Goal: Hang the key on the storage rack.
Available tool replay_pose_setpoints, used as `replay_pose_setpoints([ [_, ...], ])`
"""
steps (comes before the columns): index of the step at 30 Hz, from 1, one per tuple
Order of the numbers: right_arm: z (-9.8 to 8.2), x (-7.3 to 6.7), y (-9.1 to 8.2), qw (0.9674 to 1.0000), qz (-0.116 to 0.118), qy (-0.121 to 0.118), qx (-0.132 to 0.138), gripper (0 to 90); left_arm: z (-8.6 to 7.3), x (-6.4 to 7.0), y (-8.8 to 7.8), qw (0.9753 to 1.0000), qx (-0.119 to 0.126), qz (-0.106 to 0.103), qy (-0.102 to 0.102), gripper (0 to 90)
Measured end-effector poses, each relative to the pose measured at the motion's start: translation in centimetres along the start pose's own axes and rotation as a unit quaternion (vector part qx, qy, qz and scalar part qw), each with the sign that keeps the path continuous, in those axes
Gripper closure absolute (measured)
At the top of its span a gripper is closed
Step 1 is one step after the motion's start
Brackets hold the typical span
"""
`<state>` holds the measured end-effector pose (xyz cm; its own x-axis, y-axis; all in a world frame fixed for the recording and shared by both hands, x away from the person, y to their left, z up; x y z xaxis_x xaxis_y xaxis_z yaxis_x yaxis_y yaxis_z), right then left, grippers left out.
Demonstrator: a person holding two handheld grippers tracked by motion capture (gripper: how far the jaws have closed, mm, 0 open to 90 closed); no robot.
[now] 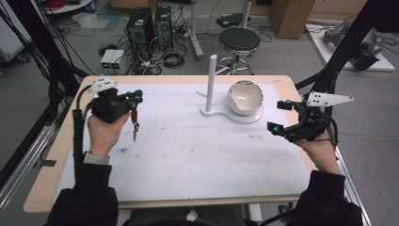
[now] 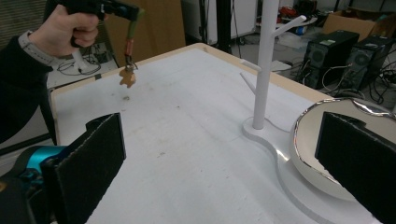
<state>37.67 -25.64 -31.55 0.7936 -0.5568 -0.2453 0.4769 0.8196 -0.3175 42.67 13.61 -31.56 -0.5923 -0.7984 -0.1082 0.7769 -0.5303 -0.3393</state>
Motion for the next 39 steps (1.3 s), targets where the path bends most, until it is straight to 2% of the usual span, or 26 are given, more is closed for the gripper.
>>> replay_pose_setpoints([
  [3,0.1,-0.1,0.0,1.0,0.005,0.0,0.003,1.2,0.9,2.0,1.9,0.9997,0.001,-0.024,0.007,84.8],
  [7,-0.1,-0.4,0.4,0.9998,0.016,-0.007,-0.004,1.2,2.0,4.0,4.3,0.999,-0.002,-0.043,0.012,84.9],
  [12,0.1,-0.4,0.0,0.9999,0.014,-0.003,0.002,1.2,3.2,5.9,6.7,0.998,-0.007,-0.06,0.021,84.8],
  [19,-0.4,-0.4,-1.3,1.0,0.003,0.0,0.008,1.2,4.7,8.3,9.5,0.9958,-0.005,-0.089,0.022,84.8],
  [21,-0.8,-0.4,-1.8,0.9999,-0.002,0.006,0.01,1.2,5.1,8.9,10.2,0.9956,-0.005,-0.089,0.028,84.8],
  [25,-1.3,-0.8,-2.0,1.0,0.003,0.002,0.001,1.2,5.8,10.7,11.8,0.9946,-0.009,-0.091,0.049,84.8],
  [30,-1.5,-1.6,-2.5,1.0,0.004,0.0,-0.002,1.2,6.3,11.4,14.2,0.994,-0.028,-0.092,0.052,84.8],
  [34,-1.5,-1.7,-2.8,1.0,0.002,-0.002,0.002,1.2,6.6,12.0,15.7,0.9932,-0.032,-0.093,0.062,84.8],
  [36,-1.5,-1.7,-2.9,1.0,0.001,-0.001,0.004,1.2,6.4,12.1,16.3,0.9928,-0.042,-0.092,0.063,84.8],
  [39,-1.8,-1.7,-3.0,1.0,-0.001,0.002,-0.001,1.2,6.1,12.0,17.0,0.9933,-0.049,-0.09,0.054,84.8],
])
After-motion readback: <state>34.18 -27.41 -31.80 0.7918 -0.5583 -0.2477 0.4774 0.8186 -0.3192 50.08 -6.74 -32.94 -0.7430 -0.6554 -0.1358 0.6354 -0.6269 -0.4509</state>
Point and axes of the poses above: each handheld gripper's, and its own axes: y roughly forward along the jaws, z roughly out of its top, x roughly to its right, the point moved 9 cm from there along y, roughly forward along the jaws, and after that the axes turned 9 degrees about y, right-handed, at the moved point
